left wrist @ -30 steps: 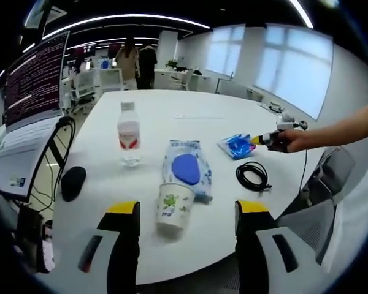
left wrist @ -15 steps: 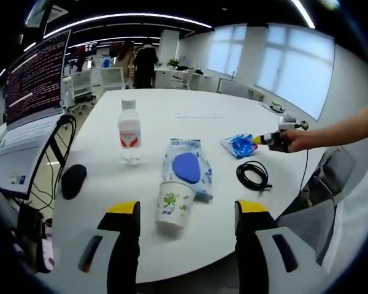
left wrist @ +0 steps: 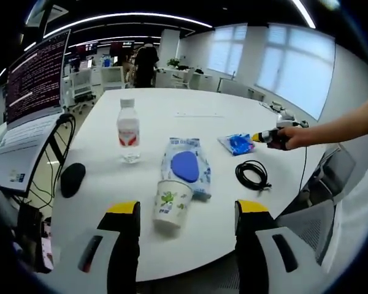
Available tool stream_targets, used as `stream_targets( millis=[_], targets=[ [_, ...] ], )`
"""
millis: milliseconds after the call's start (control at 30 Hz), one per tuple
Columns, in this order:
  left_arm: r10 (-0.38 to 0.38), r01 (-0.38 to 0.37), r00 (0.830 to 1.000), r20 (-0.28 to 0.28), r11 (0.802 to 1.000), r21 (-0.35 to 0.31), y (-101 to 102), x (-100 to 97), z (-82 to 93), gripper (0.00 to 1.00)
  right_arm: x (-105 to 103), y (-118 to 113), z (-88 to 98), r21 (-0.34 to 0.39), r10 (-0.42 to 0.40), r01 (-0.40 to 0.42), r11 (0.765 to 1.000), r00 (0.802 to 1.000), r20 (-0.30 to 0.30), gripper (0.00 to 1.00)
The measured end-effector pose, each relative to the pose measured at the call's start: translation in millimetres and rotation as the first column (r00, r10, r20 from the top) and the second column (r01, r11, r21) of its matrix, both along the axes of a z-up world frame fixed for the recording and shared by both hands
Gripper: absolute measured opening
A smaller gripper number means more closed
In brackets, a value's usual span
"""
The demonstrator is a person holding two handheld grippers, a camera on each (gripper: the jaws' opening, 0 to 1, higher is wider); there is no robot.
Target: Arrange the tabletop items into an orderly group along one side of the table until the central work area is clear of visible clutter.
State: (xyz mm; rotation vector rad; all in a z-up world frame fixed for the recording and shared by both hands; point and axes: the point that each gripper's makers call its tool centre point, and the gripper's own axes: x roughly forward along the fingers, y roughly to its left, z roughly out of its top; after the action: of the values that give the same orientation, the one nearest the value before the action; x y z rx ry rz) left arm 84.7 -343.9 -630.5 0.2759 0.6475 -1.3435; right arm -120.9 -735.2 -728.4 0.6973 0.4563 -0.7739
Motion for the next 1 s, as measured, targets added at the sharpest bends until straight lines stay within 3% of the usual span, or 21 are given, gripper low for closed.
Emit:
stream_targets(
  millis=[267, 567, 867, 1000],
  targets=[
    [-0.012, 0.012, 1.000, -0.003, 1.000, 0.001, -8, -6.8, -3.0, 0.62, -4, 5, 0.7, -0.014, 0.057, -0.058, 0.998, 0.998, -0.029, 0.08],
    [-0.028, 0.028, 1.000, -0.010, 1.000, 0.004, -17, -9.2, -8.2, 0.62, 7, 14, 10.6, -0.050, 0.151, -0.154, 0.987, 0.987, -0.057, 0.10],
    [-0.041, 0.041, 0.999, -0.018, 0.999, 0.007, -21, -10.9, -11.1, 0.62, 29, 30, 15.6, -0.072, 0.245, -0.250, 0.966, 0.967, -0.074, 0.11],
    [-0.043, 0.043, 0.999, -0.021, 0.999, 0.011, -25, -13.2, -13.8, 0.61, 43, 42, 14.7, -0.077, 0.317, -0.325, 0.942, 0.943, -0.099, 0.12]
  ],
)
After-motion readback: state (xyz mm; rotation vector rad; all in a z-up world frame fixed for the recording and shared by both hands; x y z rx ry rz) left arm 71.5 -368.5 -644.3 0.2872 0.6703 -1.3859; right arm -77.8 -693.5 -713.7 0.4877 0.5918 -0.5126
